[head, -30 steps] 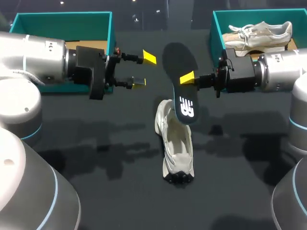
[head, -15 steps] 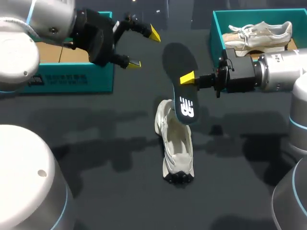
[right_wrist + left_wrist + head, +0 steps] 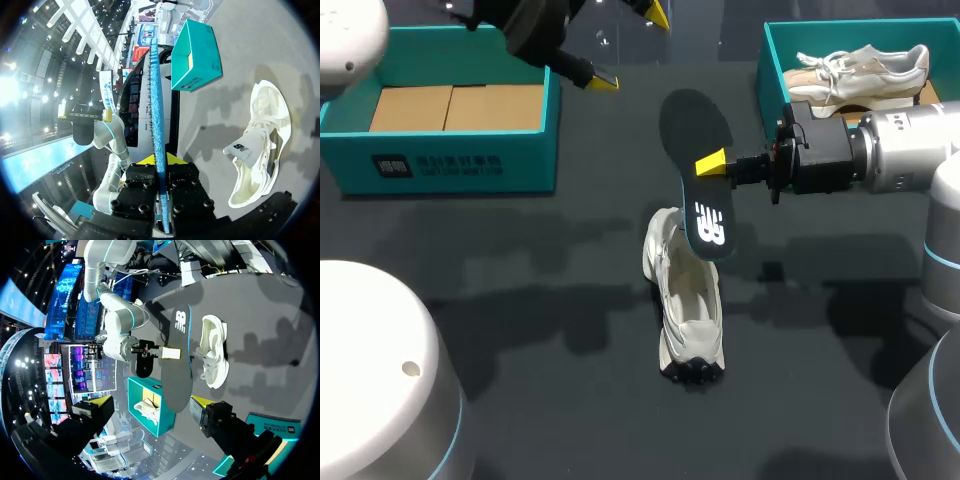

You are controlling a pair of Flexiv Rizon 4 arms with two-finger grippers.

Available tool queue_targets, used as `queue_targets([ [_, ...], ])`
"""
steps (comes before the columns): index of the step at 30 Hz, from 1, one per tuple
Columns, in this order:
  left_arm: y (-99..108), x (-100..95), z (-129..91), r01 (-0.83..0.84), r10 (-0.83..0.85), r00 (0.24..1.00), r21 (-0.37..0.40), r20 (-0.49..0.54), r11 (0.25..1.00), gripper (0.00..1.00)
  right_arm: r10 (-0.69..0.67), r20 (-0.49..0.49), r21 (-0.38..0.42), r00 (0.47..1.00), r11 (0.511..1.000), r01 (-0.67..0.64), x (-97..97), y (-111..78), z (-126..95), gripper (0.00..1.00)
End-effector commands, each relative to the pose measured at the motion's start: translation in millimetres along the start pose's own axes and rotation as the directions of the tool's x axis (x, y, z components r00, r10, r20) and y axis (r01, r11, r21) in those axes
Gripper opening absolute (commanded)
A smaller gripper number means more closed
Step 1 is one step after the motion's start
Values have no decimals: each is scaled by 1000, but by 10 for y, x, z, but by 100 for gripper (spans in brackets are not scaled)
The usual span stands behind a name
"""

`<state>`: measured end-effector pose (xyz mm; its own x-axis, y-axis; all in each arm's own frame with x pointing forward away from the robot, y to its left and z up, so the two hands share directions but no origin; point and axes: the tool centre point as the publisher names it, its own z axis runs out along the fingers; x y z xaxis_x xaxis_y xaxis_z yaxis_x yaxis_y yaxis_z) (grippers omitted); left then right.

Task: Take the shoe out of the shoebox, open the shoe tongue, remove and reinsert the insole, then place the shoe into the shoebox

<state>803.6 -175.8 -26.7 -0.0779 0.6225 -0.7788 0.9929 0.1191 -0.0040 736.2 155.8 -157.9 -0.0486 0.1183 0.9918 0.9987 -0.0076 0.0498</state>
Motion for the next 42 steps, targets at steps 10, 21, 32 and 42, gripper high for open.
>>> queue_targets([
  [10, 33, -284, 238, -31, 45, 728, 32, -684, 999, 100, 1, 2, -1, 1000, 1000, -1, 0, -4, 11, 0],
  [21, -10, -367, 425, -42, 52, 648, 33, -760, 999, 100, 1, 2, -1, 1000, 1000, -1, 0, -4, 11, 0],
  [32, -10, -452, 600, -22, 62, 623, 62, -780, 998, 100, 1, 2, -1, 1000, 1000, -1, 0, -4, 11, 0],
  [42, -22, -516, 671, -16, 55, 621, 57, -782, 998, 100, 1, 2, -1, 1000, 1000, -1, 0, -4, 11, 0],
])
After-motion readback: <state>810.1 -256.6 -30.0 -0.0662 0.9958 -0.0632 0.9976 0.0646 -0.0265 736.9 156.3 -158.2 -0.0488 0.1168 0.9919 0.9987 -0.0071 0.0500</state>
